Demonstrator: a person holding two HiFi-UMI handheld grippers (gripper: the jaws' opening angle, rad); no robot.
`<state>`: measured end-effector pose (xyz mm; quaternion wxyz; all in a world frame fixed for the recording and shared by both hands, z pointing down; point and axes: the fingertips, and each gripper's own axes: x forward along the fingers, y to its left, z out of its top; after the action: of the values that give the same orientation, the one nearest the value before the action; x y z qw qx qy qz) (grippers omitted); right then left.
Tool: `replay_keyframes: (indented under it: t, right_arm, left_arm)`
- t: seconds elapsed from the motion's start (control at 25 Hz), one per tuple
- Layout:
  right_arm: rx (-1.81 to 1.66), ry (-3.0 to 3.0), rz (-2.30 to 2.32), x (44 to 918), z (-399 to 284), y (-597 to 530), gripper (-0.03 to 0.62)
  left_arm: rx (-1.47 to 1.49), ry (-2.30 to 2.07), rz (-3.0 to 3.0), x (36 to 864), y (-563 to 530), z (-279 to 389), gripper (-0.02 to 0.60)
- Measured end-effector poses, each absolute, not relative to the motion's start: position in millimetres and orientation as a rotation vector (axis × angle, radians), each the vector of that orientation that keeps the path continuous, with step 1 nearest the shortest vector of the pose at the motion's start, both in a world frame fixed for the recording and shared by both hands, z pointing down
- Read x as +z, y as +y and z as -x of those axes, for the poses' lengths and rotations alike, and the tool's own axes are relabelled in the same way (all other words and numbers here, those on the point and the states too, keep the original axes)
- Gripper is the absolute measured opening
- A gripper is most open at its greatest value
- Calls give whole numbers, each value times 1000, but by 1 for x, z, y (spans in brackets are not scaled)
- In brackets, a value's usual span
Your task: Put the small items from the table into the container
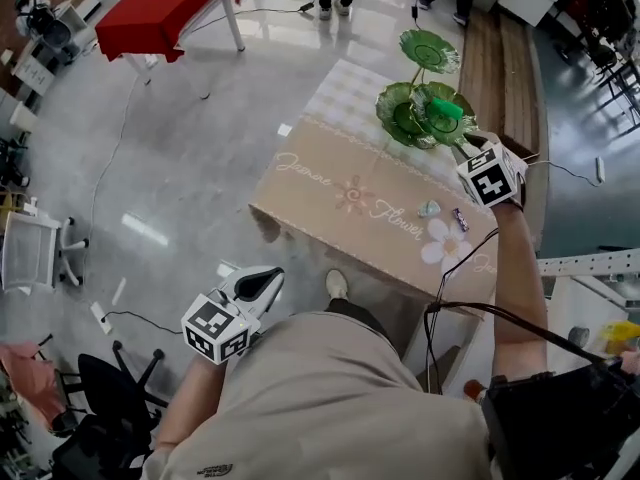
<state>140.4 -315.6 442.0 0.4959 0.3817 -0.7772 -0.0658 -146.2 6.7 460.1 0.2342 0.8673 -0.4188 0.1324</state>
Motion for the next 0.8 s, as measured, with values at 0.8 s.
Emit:
replay_keyframes:
  t: [0.8]
  right_arm:
    - [206, -2169, -972, 512, -39, 63, 61]
  left_arm:
    - [361, -826, -2554, 460, 134, 133, 9]
